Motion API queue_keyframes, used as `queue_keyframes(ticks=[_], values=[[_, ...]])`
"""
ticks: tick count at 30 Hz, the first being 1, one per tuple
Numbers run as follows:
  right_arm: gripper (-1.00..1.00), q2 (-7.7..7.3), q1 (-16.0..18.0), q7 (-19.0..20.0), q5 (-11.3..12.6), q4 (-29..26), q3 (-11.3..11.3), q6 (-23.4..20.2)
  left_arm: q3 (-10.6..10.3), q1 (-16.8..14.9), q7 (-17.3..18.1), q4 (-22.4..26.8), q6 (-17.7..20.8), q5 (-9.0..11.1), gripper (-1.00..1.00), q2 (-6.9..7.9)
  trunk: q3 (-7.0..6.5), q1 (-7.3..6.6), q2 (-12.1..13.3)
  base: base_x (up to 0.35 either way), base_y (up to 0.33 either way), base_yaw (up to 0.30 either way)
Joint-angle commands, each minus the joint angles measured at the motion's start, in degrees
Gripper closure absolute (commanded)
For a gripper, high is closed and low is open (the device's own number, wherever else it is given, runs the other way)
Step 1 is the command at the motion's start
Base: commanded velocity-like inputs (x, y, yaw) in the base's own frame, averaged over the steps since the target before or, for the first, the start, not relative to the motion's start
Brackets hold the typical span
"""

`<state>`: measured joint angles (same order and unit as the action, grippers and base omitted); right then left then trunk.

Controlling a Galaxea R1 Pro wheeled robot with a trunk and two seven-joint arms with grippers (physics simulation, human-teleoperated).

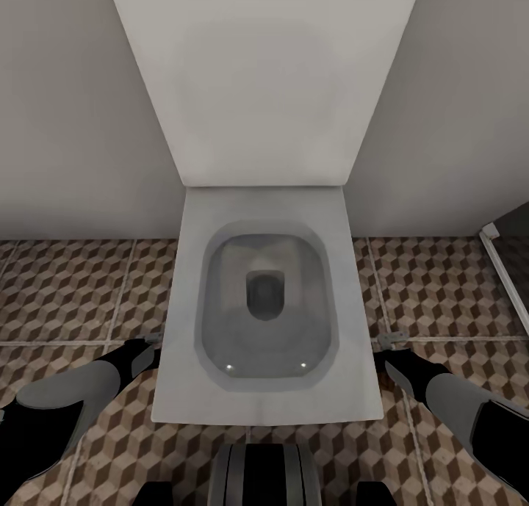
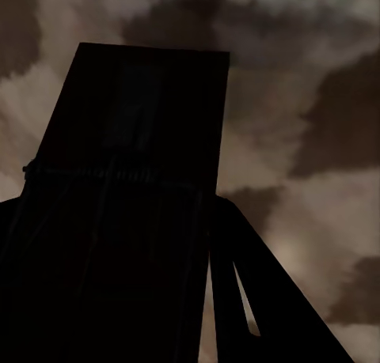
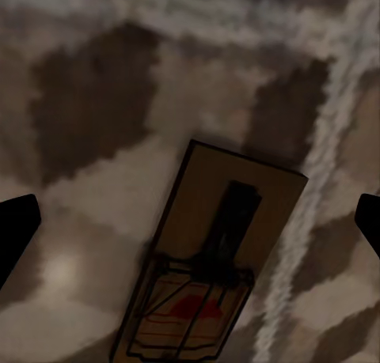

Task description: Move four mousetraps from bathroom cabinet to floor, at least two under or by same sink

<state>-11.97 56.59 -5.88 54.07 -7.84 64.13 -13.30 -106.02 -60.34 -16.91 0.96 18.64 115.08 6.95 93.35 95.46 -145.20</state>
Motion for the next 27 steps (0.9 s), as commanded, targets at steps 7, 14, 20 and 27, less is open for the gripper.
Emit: queue_keyframes(ticks=[7, 14, 20, 27], values=[[-1.0, -0.07, 0.02, -0.42, 0.51, -0.25, 0.47, -0.32, 0.48, -0.04, -0.05, 0.27, 0.08, 1.2, 1.0, -0.01, 0.04, 0.0, -0.01, 0.0, 0.0, 0.0], [-1.0, -0.07, 0.02, -0.45, 0.51, -0.25, 0.47, -0.32, 0.47, -0.04, -0.05, 0.27, 0.08, 1.2, 1.0, -0.01, 0.04, 0.0, -0.01, 0.0, 0.0, 0.0], [-1.0, -0.07, 0.02, -0.44, 0.51, -0.25, 0.47, -0.32, 0.46, -0.04, -0.05, 0.27, 0.08, 1.2, 1.0, -0.01, 0.04, 0.0, -0.01, 0.0, 0.0, 0.0], [-1.0, -0.09, 0.02, -0.45, 0.51, -0.25, 0.43, -0.26, 0.46, -0.04, -0.05, 0.27, 0.08, 1.2, 1.0, -0.01, 0.04, 0.0, -0.01, 0.0, 0.0, 0.0]])
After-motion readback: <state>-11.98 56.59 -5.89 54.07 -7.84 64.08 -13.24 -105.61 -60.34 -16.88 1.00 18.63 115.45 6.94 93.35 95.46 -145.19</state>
